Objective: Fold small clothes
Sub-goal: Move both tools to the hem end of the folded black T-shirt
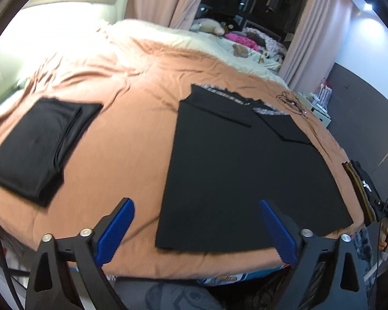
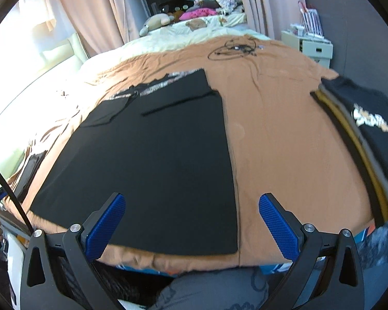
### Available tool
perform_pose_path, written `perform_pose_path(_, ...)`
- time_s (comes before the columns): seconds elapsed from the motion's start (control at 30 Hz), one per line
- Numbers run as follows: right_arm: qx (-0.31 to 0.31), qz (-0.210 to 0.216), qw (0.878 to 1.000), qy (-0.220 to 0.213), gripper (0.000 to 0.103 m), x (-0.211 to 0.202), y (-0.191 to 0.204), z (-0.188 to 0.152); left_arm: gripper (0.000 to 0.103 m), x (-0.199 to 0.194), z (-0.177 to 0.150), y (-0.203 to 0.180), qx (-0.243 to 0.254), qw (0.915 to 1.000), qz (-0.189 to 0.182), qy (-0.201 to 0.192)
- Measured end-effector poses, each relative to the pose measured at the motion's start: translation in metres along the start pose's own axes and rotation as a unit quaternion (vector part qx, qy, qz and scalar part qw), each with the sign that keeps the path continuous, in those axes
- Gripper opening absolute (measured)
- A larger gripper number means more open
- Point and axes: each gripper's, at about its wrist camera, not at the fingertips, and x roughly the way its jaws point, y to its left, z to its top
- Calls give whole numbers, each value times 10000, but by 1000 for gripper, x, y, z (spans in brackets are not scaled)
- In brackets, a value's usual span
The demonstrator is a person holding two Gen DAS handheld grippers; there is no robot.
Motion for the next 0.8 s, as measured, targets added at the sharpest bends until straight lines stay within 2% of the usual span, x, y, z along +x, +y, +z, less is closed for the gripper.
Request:
perform_pose_path(0.1, 162, 60, 9998, 132, 100, 6, -11, -5, 81, 9, -11, 16, -289, 9994, -64, 191)
perform_pose_path(0.27, 489, 191, 9981, 322, 78, 17, -31, -11, 64, 25, -26, 31, -541, 9974, -56, 478)
perform_pose_path(0.33, 659, 261, 9968, 381, 76, 21, -40, -11, 60, 33, -30, 37, -651, 9961, -103, 589)
perform_pose_path(0.47, 962, 379, 9934, 498, 75, 33, -56, -13, 57, 47, -37, 48, -915, 9927, -117, 780)
perform_pose_path(0.57, 1204, 449, 9900, 581, 72, 43, -66, -15, 56, 56, -42, 55, -1171, 9888, -231, 897)
perform_pose_path(0.8, 1662, 682, 9821, 575, 72, 50, -89, -22, 56, 64, -46, 59, -1513, 9821, -503, 1006)
